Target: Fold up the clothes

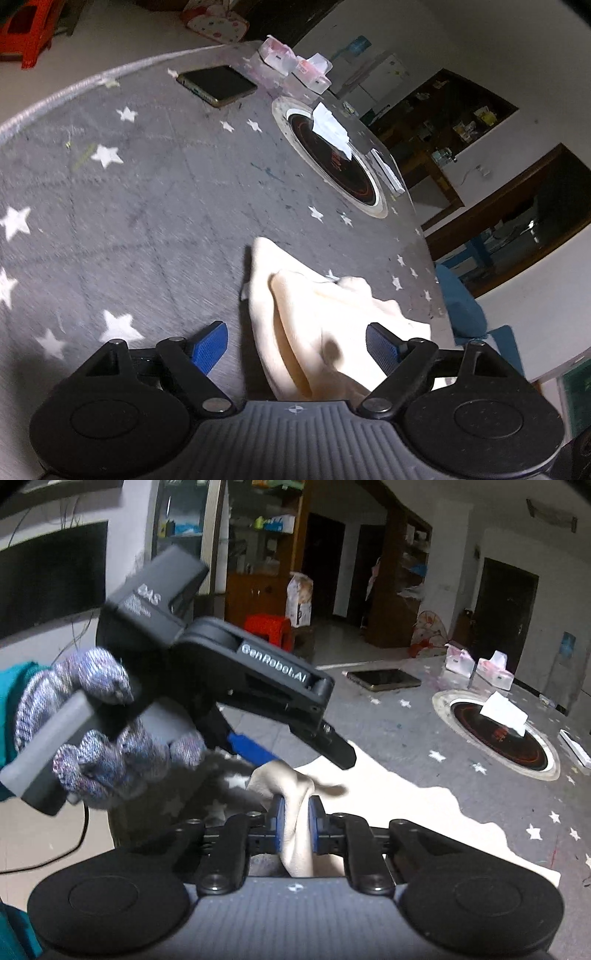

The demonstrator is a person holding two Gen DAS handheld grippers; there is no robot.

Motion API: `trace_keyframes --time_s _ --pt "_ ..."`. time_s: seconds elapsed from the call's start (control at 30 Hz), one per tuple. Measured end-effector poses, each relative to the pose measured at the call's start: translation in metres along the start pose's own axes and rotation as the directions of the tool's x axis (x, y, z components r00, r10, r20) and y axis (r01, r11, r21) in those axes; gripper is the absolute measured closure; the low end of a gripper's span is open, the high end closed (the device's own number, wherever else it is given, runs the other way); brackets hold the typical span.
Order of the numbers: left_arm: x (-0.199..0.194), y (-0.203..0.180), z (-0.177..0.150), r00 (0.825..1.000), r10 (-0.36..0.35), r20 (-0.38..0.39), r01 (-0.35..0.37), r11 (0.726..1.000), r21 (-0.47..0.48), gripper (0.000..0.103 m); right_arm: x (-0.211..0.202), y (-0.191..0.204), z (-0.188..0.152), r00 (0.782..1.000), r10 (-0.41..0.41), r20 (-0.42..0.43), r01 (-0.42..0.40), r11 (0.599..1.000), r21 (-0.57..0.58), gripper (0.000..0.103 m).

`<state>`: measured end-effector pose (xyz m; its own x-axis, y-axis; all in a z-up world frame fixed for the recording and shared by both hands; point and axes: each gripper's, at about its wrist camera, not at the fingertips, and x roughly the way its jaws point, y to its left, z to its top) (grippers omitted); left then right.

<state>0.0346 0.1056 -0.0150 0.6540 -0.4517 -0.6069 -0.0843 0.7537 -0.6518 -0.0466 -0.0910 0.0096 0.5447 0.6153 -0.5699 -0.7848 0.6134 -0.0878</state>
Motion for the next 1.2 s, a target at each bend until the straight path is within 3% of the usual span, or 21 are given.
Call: trace_keyframes --time_s 0.13,0.23,0.3,0.4,0.6,0.8,1.07,1.13,1.2 --pt "0.008 -0.004 -0.001 0.999 -0.036 -0.027 0.036 0.999 -0.026 0.023 -0.008 -0.005 0.001 1.0 0.005 0.029 -0.005 1.0 0.025 0.092" --pt "0.016 -0.001 -0.001 0.997 -0.06 -0.046 0.057 0.997 -0.057 0.049 -0.011 -0.005 0.0 0.999 0.014 0.034 -0.015 0.999 0.029 0.092" --pt "0.021 0.006 -0.002 0.996 -0.071 -0.062 0.065 0.994 -0.092 0.075 -0.012 -0.005 -0.002 0.999 0.019 0.033 -0.02 0.999 0.031 0.092" --pt "0.024 0.01 -0.004 0.995 -0.072 -0.064 0.066 0.994 -0.091 0.084 -0.012 -0.004 -0.005 0.999 0.026 0.021 -0.027 0.999 0.038 0.091" --pt "0.023 0.006 -0.005 0.997 -0.052 -0.056 0.05 0.998 -0.042 0.087 -0.023 -0.014 -0.012 1.0 0.015 0.028 -0.017 0.995 0.097 0.077" --pt "0.022 0.001 -0.006 0.999 -0.027 -0.047 0.028 1.0 0.007 0.087 -0.044 -0.057 -0.03 0.99 -0.141 0.016 0.134 0.967 0.218 0.073" --pt "0.023 -0.012 -0.005 0.999 0.023 -0.04 -0.019 0.996 0.089 0.087 -0.053 -0.129 -0.067 0.953 -0.297 -0.067 0.296 0.854 0.427 0.07" --pt "0.023 -0.015 -0.004 0.999 0.036 -0.04 -0.032 0.993 0.11 0.087 -0.055 -0.146 -0.077 0.939 -0.331 -0.093 0.334 0.815 0.475 0.06" --pt "0.024 -0.019 -0.003 0.998 0.05 -0.04 -0.044 0.99 0.132 0.087 -0.056 -0.159 -0.084 0.933 -0.343 -0.109 0.348 0.785 0.512 0.059"
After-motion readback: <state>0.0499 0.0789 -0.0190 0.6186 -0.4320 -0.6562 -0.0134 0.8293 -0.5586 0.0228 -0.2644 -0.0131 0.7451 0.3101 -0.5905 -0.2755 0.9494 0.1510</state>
